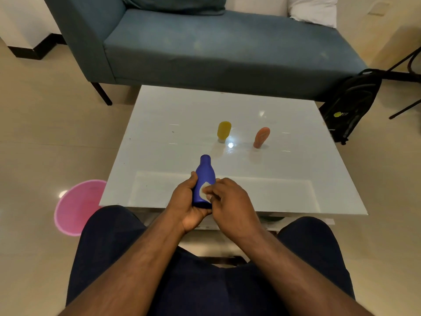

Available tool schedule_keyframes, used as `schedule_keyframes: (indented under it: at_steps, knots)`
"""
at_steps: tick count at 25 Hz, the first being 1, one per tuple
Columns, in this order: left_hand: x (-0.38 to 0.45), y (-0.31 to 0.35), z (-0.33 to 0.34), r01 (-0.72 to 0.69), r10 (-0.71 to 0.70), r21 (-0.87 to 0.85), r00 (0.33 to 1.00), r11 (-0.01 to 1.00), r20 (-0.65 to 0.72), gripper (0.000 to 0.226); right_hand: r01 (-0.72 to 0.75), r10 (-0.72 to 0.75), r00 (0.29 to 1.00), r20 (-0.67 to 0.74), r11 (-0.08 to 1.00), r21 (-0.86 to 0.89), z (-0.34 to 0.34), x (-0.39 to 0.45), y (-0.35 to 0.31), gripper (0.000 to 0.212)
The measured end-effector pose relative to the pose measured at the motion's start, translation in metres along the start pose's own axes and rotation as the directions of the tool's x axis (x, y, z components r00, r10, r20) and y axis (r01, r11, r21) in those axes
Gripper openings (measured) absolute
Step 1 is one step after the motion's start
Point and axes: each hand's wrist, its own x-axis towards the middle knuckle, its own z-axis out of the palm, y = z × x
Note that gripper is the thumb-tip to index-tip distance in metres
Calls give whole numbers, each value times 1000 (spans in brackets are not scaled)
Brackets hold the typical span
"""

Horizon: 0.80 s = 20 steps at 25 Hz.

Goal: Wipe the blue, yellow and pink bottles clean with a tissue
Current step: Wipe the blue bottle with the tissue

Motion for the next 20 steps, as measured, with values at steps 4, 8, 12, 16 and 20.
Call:
schedule_keyframes:
  at_steps: [4, 8, 12, 16, 20]
  knots:
    - [-1, 10, -2, 23, -23, -110, 1000, 994, 1, 42, -31, 32, 999, -42, 999, 30, -6, 1, 10, 16]
    - [-3, 11, 14, -13, 10, -229, 1000, 973, -16, 39, 62, -52, 970, -236, 997, 36, 4, -3, 1, 18]
    - [-4, 11, 21, 38, -35, -349, 999, 937, 15, 39, 269, -280, 912, -300, 960, -80, 2, -1, -4, 20]
    - [-9, 15, 28, 20, -8, -291, 999, 956, 44, 36, 315, -322, 899, -295, 946, -74, -7, 4, 9, 19]
    - [-13, 19, 35, -54, 56, -245, 998, 968, 1, 33, 146, -102, 929, -356, 984, 99, -10, 9, 16, 14]
